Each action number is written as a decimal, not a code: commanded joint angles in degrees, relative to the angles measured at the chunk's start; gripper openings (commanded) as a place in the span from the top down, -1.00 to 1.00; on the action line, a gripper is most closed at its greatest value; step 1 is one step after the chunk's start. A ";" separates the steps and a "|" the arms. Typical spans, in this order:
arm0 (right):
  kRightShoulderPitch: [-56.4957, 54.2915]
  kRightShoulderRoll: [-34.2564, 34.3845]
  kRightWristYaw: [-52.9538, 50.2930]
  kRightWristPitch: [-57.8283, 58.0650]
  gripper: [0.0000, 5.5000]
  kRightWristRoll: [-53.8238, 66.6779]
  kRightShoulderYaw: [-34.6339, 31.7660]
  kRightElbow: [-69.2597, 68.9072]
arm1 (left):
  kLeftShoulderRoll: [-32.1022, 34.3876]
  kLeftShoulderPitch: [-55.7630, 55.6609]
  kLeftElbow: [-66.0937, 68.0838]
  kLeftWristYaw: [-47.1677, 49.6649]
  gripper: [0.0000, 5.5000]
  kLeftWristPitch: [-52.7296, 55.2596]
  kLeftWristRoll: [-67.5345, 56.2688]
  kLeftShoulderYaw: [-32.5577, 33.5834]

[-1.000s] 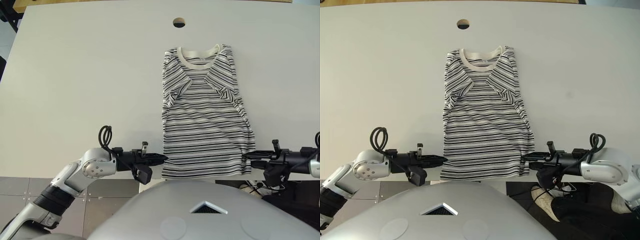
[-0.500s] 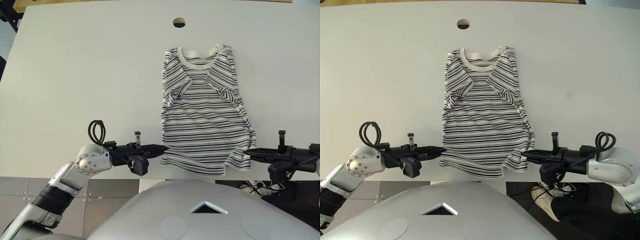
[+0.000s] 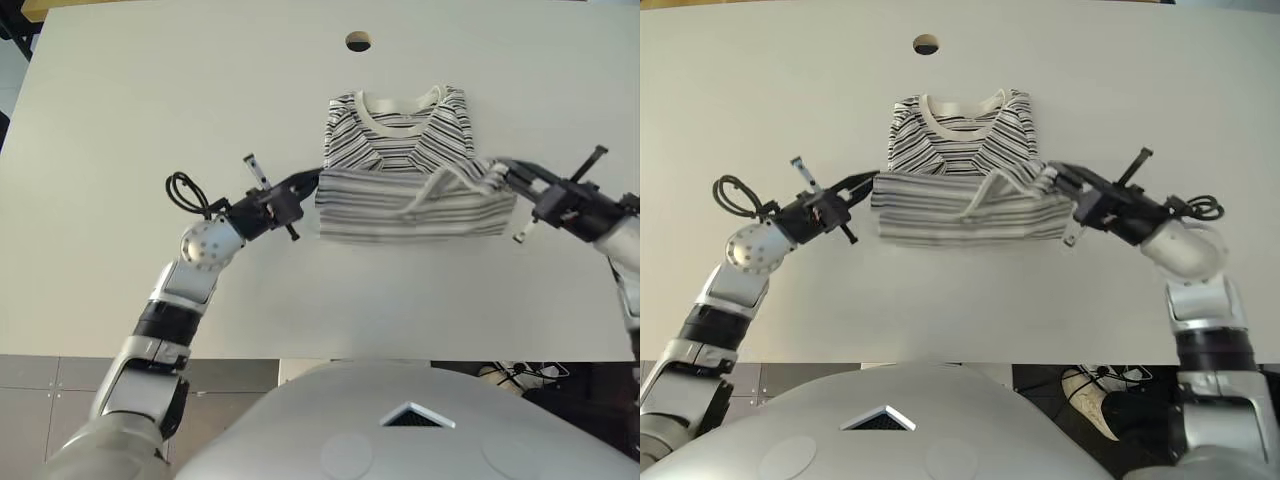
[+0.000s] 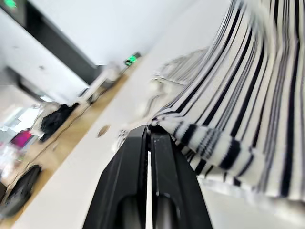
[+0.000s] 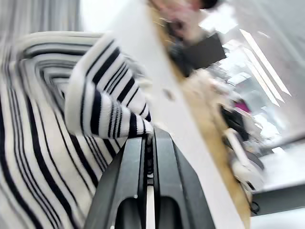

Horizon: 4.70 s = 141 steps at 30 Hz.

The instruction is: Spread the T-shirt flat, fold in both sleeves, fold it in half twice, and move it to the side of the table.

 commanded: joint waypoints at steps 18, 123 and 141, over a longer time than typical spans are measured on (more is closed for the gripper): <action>-26.85 15.17 -19.37 0.84 0.95 -12.85 2.94 41.68 | -11.58 -24.30 37.05 5.90 0.96 0.98 3.84 3.27; -34.20 19.57 -23.78 9.19 0.19 -30.38 20.71 56.27 | -17.71 -0.35 -2.96 7.00 -0.99 12.49 -15.03 21.40; -8.45 13.34 -20.65 20.05 0.19 -26.93 11.82 -4.04 | -14.20 -1.68 -1.07 5.79 -0.99 11.22 -12.47 20.89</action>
